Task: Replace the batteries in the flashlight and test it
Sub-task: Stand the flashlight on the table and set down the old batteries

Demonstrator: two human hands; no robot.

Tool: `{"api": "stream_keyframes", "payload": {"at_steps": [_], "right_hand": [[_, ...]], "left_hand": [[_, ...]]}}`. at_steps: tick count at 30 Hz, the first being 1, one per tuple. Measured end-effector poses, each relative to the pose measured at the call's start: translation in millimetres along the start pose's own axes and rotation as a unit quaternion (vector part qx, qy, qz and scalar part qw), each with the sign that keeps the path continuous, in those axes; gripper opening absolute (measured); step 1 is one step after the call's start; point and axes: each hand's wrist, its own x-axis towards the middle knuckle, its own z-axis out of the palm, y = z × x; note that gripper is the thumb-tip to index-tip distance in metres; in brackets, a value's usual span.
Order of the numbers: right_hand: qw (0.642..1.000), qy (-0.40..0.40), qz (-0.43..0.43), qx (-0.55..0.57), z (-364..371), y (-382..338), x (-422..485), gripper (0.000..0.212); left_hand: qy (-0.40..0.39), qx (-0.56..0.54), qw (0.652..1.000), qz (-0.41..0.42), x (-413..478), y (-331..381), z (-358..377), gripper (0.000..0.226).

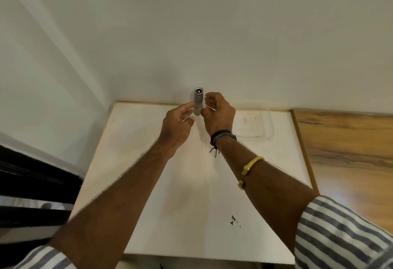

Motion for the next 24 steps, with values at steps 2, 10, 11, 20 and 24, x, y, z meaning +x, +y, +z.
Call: {"api": "stream_keyframes", "payload": {"at_steps": [2, 10, 11, 20, 24], "right_hand": [[1.000, 0.012, -0.005, 0.007, -14, -4, -8, 0.037], [0.997, 0.016, 0.023, 0.070, -101, -13, -60, 0.014], [0.997, 0.010, 0.032, 0.076, -112, -12, -68, 0.012], [0.992, 0.011, 0.126, 0.013, -201, 33, -121, 0.014], [0.980, -0.030, 0.174, -0.091, -207, 62, -132, 0.018]], "left_hand": [[0.044, -0.003, 0.999, -0.007, -12, 3, 3, 0.040], [0.072, -0.041, 0.997, 0.009, -92, 20, 41, 0.023], [0.067, -0.031, 0.997, 0.014, -101, 22, 47, 0.020], [0.009, 0.119, 0.993, -0.002, -159, 14, 109, 0.012], [-0.002, 0.170, 0.985, -0.010, -162, 8, 132, 0.029]]}}
